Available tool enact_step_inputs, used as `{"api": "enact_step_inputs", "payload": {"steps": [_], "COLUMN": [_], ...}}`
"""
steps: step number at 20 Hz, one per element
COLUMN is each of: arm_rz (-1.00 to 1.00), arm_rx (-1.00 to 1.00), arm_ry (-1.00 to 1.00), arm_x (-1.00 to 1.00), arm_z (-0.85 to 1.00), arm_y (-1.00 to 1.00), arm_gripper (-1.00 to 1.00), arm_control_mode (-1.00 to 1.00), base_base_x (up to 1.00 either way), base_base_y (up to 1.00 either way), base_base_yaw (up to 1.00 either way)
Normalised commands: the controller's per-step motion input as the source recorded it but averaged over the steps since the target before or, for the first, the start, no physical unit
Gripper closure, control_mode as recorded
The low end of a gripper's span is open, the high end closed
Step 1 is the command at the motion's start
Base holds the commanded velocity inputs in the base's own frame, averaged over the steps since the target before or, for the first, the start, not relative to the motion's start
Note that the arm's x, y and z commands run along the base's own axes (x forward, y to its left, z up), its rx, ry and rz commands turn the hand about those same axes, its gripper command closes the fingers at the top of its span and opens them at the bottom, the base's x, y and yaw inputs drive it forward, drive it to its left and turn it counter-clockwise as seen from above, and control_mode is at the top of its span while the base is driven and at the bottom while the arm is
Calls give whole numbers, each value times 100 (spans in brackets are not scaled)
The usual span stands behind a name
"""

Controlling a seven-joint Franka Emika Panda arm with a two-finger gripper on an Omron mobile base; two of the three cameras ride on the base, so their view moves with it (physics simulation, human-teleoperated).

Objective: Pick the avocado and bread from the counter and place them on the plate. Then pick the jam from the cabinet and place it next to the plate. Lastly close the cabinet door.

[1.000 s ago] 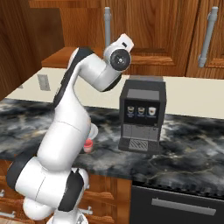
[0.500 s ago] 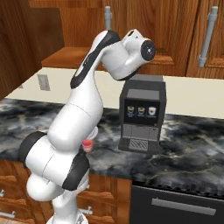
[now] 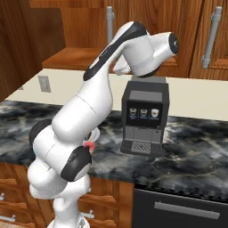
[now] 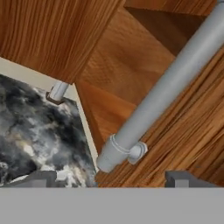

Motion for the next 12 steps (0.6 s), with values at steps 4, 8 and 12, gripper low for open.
{"api": "enact_step_inputs", "payload": {"steps": [4, 8, 12], "arm_rz": [5, 3, -1], "arm_rx": [7, 3, 0], "arm_ry": [-11, -20, -5], "arm_x": [-97, -88, -43], "arm_z": [-100, -44, 0], "arm_y": [29, 26, 7], "arm_gripper": [-100, -100, -100], "arm_control_mode": [-100, -100, -100], "base_base_x": [0, 0, 0], "base_base_y": [0, 0, 0], "base_base_yaw": [0, 0, 0]}}
